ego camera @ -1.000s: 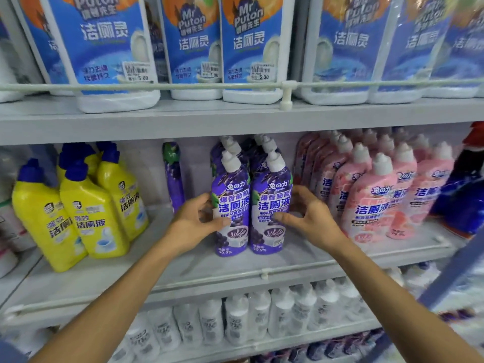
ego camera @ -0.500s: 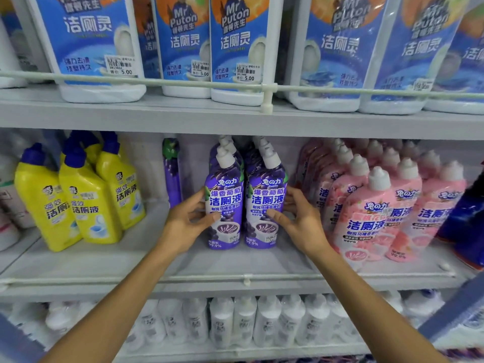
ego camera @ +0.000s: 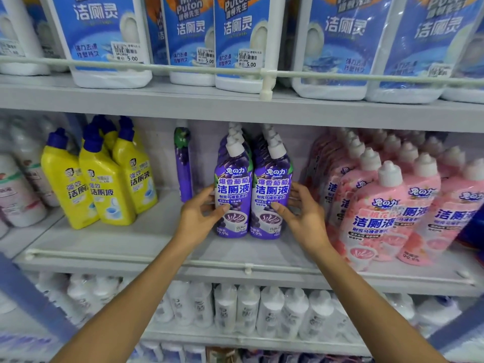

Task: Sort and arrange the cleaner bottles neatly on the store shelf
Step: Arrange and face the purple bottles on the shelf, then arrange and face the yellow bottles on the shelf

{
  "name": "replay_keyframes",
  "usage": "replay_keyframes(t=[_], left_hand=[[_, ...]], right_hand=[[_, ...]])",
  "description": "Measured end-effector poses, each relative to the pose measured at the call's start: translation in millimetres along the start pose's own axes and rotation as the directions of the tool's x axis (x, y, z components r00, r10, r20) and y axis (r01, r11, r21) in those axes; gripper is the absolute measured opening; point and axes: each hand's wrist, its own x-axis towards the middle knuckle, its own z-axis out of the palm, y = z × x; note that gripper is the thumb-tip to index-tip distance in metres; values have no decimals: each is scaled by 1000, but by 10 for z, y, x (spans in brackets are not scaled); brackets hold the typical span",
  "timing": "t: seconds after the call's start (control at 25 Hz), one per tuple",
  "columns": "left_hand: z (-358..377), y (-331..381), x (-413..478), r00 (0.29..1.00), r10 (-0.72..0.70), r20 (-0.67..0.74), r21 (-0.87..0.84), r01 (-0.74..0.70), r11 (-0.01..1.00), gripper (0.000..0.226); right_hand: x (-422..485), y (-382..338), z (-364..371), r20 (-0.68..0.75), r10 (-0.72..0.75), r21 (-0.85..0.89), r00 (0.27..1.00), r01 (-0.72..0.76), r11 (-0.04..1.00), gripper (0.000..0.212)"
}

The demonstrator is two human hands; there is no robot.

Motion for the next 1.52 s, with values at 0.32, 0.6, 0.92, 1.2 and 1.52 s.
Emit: replay_keyframes(t=[0.32,0.6,0.92,1.2,1.52], left_hand=[[-188,47,36,999,-29,43,35,28,999,51],[-1359,102,-133,1000,-13,-9,82,13,997,64],[-2619,165,-441,989,-12,-150,62,22,998,56],[-2800,258,-34,984,41,-174,228,0,974,62],[-2618,149,517,968,166,-189,602,-19,798,73]], right_hand=[[-31,-132,-80,90,70,-12,993,-69,998,61],[-350,-597,-142,47,-1,-202,999,10,979,76],[-500,-1291,1092,158,14,-95,987,1,995,74],[231,-1441,1918,136,27,-175,990,-2,985,79],[1290,-1046,2499,-34,102,-209,994,-107,972,78]])
